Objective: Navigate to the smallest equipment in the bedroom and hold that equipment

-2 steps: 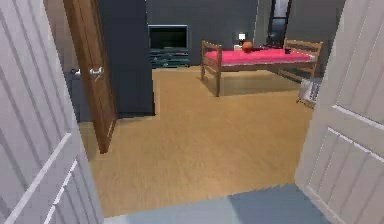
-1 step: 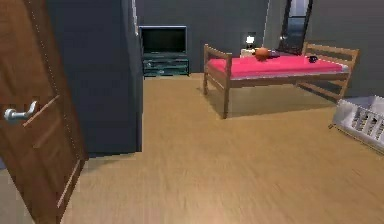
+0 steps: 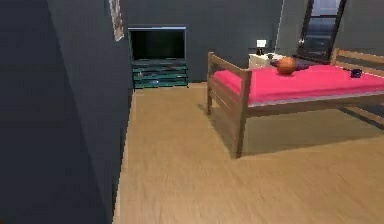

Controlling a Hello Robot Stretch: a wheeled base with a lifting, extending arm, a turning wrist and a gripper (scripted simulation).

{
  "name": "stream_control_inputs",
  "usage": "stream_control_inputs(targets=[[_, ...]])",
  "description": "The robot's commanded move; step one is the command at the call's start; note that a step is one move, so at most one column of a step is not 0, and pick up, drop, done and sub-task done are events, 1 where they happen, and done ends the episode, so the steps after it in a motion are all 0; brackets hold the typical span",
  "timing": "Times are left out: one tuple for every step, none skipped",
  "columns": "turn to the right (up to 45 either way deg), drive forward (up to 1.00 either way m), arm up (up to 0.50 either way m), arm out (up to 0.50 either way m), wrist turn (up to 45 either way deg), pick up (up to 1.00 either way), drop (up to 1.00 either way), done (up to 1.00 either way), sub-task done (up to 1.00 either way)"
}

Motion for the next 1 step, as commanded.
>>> stream_control_inputs(targets=[[-3.0,0.0,0.0,0.0,0.0,0.0,0.0,0.0,0.0]])
